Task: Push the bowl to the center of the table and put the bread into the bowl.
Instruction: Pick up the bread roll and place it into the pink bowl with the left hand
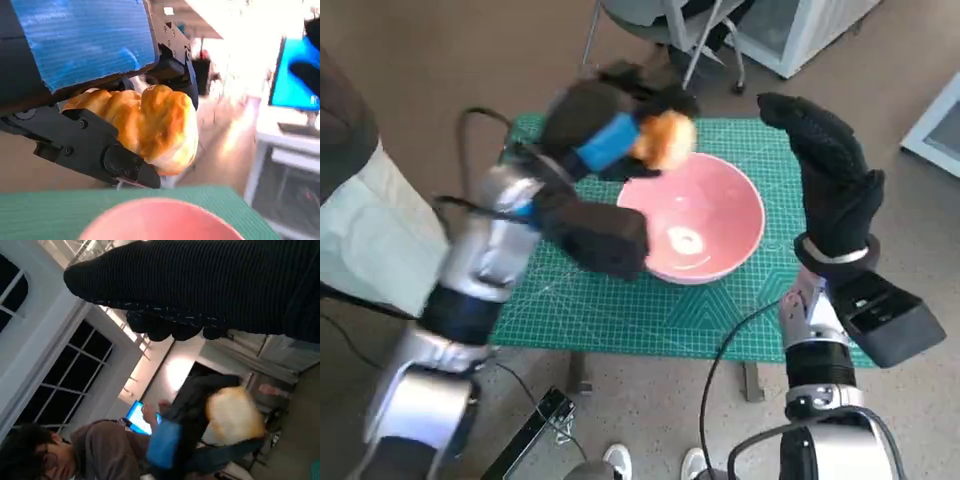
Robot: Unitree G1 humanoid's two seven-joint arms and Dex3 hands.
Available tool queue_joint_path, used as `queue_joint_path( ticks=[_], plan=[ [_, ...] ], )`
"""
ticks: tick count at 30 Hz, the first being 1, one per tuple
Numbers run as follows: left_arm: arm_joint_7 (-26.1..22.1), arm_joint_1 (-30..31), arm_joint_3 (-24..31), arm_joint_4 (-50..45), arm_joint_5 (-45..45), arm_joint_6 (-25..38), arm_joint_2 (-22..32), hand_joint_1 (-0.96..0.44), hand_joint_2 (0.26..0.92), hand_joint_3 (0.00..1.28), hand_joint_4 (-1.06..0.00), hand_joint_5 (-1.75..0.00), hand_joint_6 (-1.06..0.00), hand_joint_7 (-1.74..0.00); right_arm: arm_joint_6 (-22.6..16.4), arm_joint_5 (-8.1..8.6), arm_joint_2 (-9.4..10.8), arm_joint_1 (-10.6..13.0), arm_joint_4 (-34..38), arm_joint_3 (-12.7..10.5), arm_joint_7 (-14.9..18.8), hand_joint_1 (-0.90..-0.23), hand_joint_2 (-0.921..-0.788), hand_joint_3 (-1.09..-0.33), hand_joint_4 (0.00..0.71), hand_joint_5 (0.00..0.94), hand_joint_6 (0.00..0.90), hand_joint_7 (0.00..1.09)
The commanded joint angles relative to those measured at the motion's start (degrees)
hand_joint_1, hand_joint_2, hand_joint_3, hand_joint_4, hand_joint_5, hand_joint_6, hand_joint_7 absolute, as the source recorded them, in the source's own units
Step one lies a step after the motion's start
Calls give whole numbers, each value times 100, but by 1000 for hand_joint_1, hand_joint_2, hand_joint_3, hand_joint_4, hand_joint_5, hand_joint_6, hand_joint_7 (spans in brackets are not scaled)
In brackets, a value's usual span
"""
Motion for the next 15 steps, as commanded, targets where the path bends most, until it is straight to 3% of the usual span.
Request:
queue_joint_path(
  ticks=[1, 6, 8, 9, 10, 13, 15],
  plan=[
    [267, -322, -217, 930, 107, -267, -244, 2, 920, 55, -721, -1114, -618, -1196, -17, 27, -4, 142, 58, -10, 17, -614, -921, -673, 360, 0, 40, 805],
    [114, -518, -386, 1725, 85, -384, -486, 1, 921, 103, -659, -1183, -573, -1240, -64, 37, -13, 187, 15, -16, 9, -610, -921, -672, 361, 0, 41, 803],
    [-234, -536, -420, 1934, -8, -368, -533, 0, 921, 220, -508, -1323, -456, -1370, -73, 48, -19, 203, -2, -20, 5, -609, -921, -672, 361, 0, 41, 802],
    [-409, -537, -431, 2008, -55, -352, -545, -25, 874, 238, -335, -957, -305, -1084, -78, 50, -21, 211, -9, -22, 3, -608, -921, -672, 361, 0, 42, 801],
    [-757, -546, -433, 2062, -130, -221, -554, -39, 855, 231, -255, -654, -212, -889, -81, 48, -28, 220, -16, -25, -5, -608, -921, -672, 361, 0, 42, 801],
    [-1562, -622, -417, 2147, -285, 162, -585, -91, 793, 177, -83, -214, -69, -456, -89, 40, -37, 242, -44, -33, -30, -609, -921, -671, 361, 1, 41, 799],
    [-1887, -644, -420, 2111, -338, 256, -574, -136, 772, 154, -42, -109, -35, -331, -100, 20, -42, 254, -74, -39, -62, -608, -921, -670, 362, 1, 41, 798]
  ],
)
